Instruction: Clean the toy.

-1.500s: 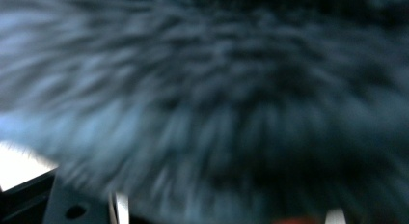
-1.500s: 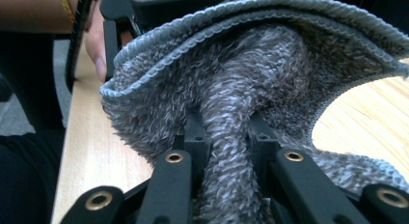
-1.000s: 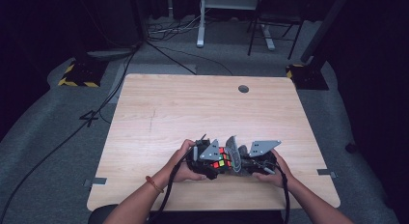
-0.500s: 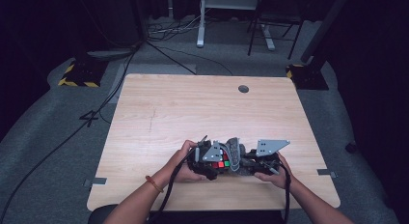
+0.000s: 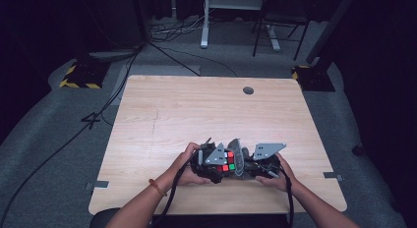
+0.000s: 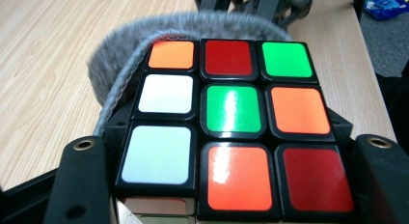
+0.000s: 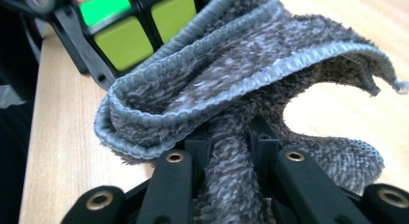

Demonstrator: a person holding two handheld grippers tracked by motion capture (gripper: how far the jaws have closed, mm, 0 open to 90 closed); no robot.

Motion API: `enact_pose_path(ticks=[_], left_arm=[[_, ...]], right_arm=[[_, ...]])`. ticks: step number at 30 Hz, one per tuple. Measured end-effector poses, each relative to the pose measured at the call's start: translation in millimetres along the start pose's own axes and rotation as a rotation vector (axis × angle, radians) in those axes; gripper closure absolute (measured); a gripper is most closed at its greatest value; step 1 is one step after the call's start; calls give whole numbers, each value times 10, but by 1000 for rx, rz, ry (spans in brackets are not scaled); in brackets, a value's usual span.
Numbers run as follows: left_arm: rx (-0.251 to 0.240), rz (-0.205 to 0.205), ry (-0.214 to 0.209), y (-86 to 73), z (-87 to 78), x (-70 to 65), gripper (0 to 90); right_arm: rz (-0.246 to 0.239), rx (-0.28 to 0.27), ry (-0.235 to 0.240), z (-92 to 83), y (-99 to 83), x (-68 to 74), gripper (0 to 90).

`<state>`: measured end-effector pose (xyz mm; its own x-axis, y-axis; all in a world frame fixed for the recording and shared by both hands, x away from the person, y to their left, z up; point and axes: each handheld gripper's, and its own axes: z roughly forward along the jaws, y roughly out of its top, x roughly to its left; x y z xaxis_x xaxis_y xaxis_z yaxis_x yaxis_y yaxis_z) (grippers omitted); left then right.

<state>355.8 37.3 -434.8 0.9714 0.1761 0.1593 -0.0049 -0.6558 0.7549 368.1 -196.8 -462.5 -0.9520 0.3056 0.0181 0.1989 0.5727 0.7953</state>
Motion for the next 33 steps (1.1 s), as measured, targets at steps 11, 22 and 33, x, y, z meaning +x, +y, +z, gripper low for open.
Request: enact_pose_path(ticks=[11, 22, 33], left_arm=[[-5, -4, 21, 5, -62, 24, 332], [44, -11, 15, -6, 49, 0, 327], [-1, -12, 4, 25, -8, 3, 330]], right_arm=[[-18, -90, -23, -138, 43, 28, 759], [-50, -201, -25, -290, 146, 96, 759], [-42, -110, -63, -193, 106, 50, 759]])
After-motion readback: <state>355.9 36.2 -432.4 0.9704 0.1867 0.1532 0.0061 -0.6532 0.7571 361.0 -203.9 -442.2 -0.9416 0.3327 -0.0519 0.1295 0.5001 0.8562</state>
